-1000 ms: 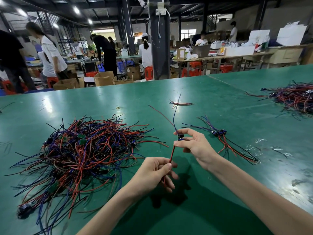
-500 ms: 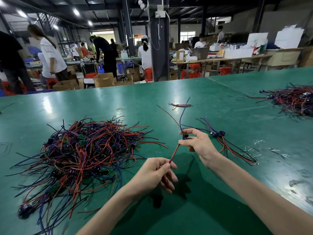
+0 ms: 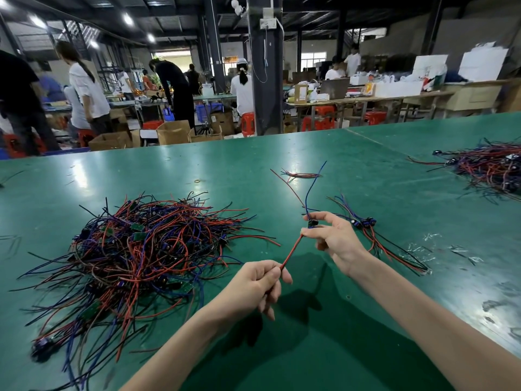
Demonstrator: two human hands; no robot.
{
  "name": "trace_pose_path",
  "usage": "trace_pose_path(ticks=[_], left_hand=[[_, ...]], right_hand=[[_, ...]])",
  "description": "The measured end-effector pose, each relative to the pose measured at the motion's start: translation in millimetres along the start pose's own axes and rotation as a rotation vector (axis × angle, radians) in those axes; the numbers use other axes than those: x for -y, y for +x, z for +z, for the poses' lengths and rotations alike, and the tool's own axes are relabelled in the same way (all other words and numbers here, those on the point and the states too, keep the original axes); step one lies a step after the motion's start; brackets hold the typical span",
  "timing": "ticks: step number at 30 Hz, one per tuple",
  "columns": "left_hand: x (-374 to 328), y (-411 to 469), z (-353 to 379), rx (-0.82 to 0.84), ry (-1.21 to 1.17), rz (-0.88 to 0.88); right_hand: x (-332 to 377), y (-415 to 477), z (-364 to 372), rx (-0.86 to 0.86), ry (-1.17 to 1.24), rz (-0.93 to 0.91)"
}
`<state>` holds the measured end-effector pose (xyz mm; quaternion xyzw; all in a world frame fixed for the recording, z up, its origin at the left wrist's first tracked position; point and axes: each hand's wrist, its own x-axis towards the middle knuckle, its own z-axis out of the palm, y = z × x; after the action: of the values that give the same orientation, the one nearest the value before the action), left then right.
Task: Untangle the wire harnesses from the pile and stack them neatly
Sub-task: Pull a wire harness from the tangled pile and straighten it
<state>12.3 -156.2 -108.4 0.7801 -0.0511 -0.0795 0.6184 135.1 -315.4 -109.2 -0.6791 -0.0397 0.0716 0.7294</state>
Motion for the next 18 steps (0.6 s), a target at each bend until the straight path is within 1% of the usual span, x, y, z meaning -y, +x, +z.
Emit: trace_pose_path(ticks=[3,6,11,18], left_hand=[[0.3,-1.3,2.6,0.031,-0.034,-0.002],[0.3,-2.0,2.5,0.021,-0.054,-0.006],[-2.0,-2.2,5.0,0.008,-0.043,0.016],[-2.1,-2.4,5.5,0.030,-0.002,0.050]], right_hand=[[-0.1,0.8,-1.1,-0.004,0.037,0.009],[-0.4,1.8,-2.2,-0.004,0.062,0.017],[-2.3,4.1,-3.5,-0.008,0.055,0.014],[-5.2,5.2,-4.2,0.000,0.081,0.030]])
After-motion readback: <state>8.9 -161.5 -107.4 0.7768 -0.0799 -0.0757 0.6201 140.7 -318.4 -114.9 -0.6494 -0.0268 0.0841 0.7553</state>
